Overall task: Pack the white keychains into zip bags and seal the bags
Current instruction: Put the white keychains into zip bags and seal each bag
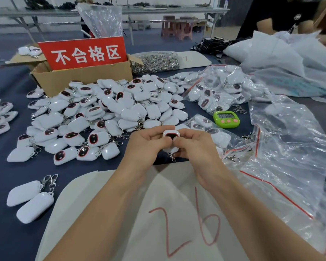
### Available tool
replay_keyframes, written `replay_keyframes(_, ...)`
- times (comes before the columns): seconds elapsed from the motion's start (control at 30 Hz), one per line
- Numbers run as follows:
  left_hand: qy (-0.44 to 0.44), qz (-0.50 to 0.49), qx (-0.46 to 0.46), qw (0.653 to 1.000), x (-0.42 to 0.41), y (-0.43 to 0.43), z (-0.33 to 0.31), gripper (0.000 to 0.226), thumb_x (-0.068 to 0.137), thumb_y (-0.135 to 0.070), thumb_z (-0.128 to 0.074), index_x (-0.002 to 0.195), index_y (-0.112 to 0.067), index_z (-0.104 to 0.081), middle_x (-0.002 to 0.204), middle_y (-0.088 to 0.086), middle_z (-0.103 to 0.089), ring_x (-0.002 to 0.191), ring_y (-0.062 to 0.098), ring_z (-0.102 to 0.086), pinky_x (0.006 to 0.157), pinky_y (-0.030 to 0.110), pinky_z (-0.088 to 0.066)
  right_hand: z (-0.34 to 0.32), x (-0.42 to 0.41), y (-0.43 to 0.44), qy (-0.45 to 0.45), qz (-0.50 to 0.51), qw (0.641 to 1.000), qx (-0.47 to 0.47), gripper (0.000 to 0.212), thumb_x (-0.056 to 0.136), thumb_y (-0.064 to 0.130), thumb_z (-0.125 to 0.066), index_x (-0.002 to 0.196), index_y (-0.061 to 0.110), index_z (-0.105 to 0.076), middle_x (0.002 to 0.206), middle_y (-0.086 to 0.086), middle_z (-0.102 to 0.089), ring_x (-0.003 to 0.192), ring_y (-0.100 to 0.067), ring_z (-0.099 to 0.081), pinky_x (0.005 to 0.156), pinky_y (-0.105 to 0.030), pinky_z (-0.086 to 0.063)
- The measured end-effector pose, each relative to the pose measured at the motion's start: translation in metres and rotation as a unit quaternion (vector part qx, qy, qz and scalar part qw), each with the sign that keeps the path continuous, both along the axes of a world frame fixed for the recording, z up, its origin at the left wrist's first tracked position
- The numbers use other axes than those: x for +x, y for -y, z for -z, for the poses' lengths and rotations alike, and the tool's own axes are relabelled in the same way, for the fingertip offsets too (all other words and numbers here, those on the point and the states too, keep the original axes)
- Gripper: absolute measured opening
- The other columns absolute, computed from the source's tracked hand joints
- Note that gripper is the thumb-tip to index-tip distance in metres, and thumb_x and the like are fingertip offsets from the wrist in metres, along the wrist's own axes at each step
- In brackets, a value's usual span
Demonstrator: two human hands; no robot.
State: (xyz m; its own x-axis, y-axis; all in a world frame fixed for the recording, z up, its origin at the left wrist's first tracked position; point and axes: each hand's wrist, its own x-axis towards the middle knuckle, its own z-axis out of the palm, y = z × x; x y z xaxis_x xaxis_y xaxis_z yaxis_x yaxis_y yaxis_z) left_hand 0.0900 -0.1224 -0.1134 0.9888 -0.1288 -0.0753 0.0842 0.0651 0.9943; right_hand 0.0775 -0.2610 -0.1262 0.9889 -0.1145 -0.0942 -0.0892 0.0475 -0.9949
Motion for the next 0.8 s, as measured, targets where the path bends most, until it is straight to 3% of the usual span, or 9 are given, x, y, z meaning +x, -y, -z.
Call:
replay_keyframes(0.1,-0.003,-0.009,0.001,1.000,-0.0003,0.0011,0.0003,0.031,0.089,0.003,-0.067,0.094,-0.024,-0.082,0.093,0.000,-0.081,0.078,0.007,-0.070,0.071,0.014,-0.054,0.0001,0.0015,-0.0005,0.006,0.001,1.000,0.000,0.014,0.086,0.002,-0.064,0.087,0.006,-0.078,0.086,-0.022,-0.075,0.075,-0.026,-0.068,0.079,-0.041,-0.060)
replay_keyframes(0.23,-0.011,-0.021,0.014,1.000,0.0009,-0.0011,-0.0001,0.034,0.089,0.002,-0.068,0.083,-0.029,-0.083,0.090,0.000,-0.081,0.079,0.010,-0.071,0.081,0.023,-0.057,-0.0010,-0.0005,-0.0004,0.001,-0.017,1.000,0.004,0.018,0.080,0.001,-0.063,0.090,0.006,-0.077,0.086,-0.022,-0.076,0.075,-0.026,-0.070,0.086,-0.049,-0.060)
replay_keyframes(0.3,-0.012,-0.034,0.030,0.999,0.0014,-0.0013,0.0000,0.031,0.086,0.000,-0.071,0.084,-0.028,-0.084,0.089,0.000,-0.080,0.077,0.011,-0.071,0.077,0.024,-0.058,-0.0014,-0.0012,-0.0009,-0.001,-0.030,1.000,-0.004,0.023,0.077,-0.001,-0.063,0.092,0.008,-0.078,0.083,-0.019,-0.076,0.074,-0.025,-0.071,0.089,-0.053,-0.059)
replay_keyframes(0.4,-0.019,-0.050,0.026,0.998,0.0029,-0.0008,-0.0006,0.030,0.083,0.002,-0.074,0.082,-0.026,-0.084,0.084,0.001,-0.080,0.069,0.010,-0.070,0.063,0.020,-0.055,-0.0014,-0.0012,-0.0015,-0.003,-0.042,0.999,-0.025,0.034,0.064,0.008,-0.063,0.095,0.013,-0.079,0.084,-0.013,-0.079,0.075,-0.022,-0.071,0.090,-0.050,-0.058)
replay_keyframes(0.6,-0.022,-0.031,0.017,0.999,0.0048,-0.0005,-0.0016,0.027,0.083,0.001,-0.073,0.087,-0.023,-0.084,0.088,0.001,-0.080,0.079,0.010,-0.072,0.077,0.022,-0.057,0.0000,-0.0022,0.0001,0.011,-0.037,0.998,-0.041,0.029,0.074,0.001,-0.076,0.100,0.014,-0.077,0.088,-0.015,-0.079,0.075,-0.022,-0.067,0.077,-0.040,-0.052)
replay_keyframes(0.8,0.006,-0.019,-0.001,1.000,0.0031,-0.0011,-0.0023,0.027,0.081,0.003,-0.077,0.089,-0.021,-0.083,0.090,0.003,-0.081,0.087,0.013,-0.075,0.080,0.018,-0.058,-0.0027,-0.0027,-0.0011,0.018,-0.026,0.999,-0.034,0.031,0.063,0.008,-0.067,0.088,0.023,-0.078,0.085,-0.017,-0.077,0.068,-0.018,-0.062,0.068,-0.033,-0.047)
